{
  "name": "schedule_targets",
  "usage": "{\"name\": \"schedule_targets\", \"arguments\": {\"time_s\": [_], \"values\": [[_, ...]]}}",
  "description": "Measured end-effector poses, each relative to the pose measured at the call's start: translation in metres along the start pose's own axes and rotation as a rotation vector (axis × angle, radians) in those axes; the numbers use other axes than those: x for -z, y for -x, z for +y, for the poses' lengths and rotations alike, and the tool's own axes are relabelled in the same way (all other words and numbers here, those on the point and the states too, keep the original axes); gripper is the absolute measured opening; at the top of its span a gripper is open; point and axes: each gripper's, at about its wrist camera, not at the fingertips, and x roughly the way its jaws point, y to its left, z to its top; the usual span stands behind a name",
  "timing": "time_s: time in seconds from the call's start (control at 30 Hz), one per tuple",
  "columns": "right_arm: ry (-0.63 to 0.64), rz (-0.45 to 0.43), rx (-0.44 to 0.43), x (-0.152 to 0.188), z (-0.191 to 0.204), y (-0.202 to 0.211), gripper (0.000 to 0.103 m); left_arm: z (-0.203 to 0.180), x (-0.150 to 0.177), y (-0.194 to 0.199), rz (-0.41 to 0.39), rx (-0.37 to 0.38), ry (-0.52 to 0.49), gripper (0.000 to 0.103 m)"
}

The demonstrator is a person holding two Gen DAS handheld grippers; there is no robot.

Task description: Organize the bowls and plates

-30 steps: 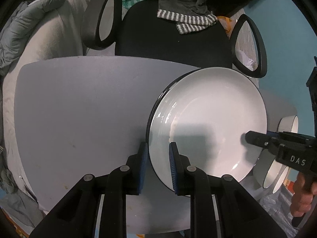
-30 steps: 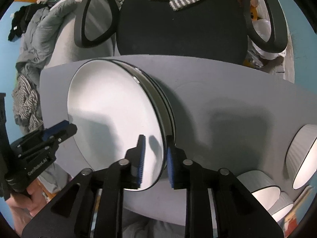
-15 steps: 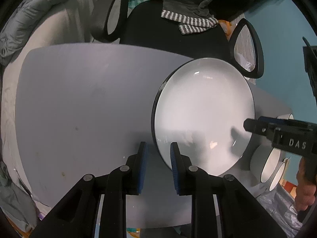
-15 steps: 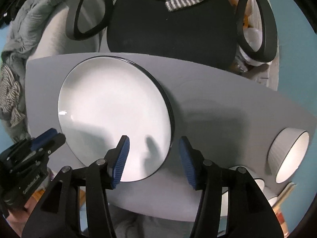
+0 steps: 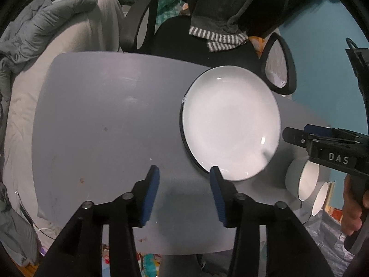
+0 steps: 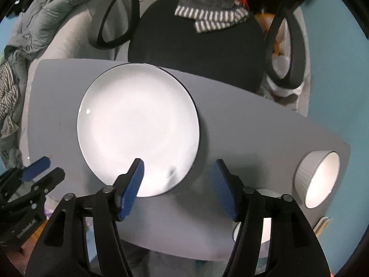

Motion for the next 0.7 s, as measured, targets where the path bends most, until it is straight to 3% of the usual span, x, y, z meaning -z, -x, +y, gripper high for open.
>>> {"name": "schedule_targets", "arguments": {"time_s": [0.37, 0.7], "values": [[-0.012, -0.134, 0.058, 0.040, -0.002, 0.039, 0.068, -0.024, 0.028, 0.041, -0.095, -0.003, -0.054, 0.065], [-0.057, -0.200, 0.069, 0.078, -0.010, 0.069, 0.068, -0.039, 0.058, 0.057, -0.116, 0.021, -0.116, 0.065]]}}
